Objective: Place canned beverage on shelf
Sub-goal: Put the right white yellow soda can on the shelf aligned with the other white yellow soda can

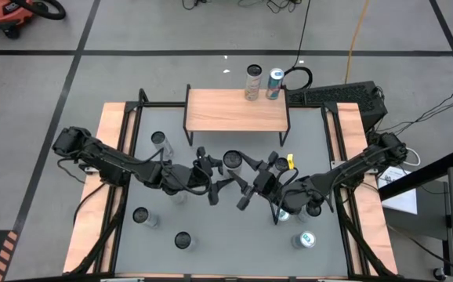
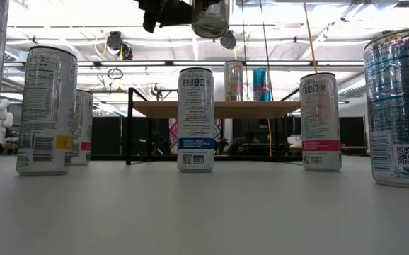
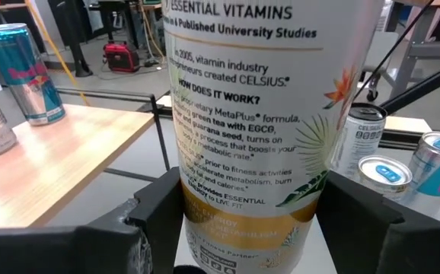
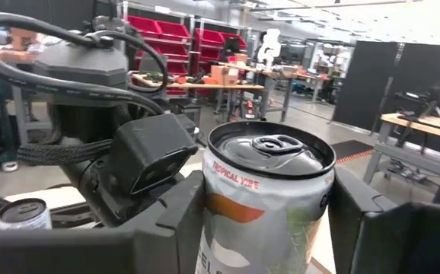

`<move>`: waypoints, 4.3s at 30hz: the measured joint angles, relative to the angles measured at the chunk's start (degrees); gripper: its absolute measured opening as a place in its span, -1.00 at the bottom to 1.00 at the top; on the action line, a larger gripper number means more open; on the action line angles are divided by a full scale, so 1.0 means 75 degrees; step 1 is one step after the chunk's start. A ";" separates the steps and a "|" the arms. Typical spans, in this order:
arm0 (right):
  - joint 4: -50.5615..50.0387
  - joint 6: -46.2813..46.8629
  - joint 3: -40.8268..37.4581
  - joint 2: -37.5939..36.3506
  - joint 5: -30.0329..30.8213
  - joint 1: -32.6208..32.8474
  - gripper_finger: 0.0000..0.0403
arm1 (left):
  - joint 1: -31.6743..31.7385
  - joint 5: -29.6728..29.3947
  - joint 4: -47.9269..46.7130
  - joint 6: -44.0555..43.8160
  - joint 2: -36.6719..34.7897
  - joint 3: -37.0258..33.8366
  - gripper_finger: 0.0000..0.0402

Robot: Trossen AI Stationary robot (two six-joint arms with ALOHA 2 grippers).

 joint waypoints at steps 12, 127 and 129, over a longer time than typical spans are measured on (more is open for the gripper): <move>-0.0509 0.0672 0.0000 0.0008 -0.0495 -0.0347 0.35 | -0.0003 0.0060 0.0074 0.0037 -0.0010 0.0000 0.22; 0.0683 0.0198 -0.2556 -0.1422 -0.4993 -0.6466 -0.15 | 0.0259 -0.0530 -0.2824 0.0801 -0.1244 0.0003 0.98; 0.0776 0.0170 -0.2553 -0.1366 -0.5009 -0.6498 -0.15 | 0.0259 -0.0530 -0.2790 0.0801 -0.1244 0.0003 0.98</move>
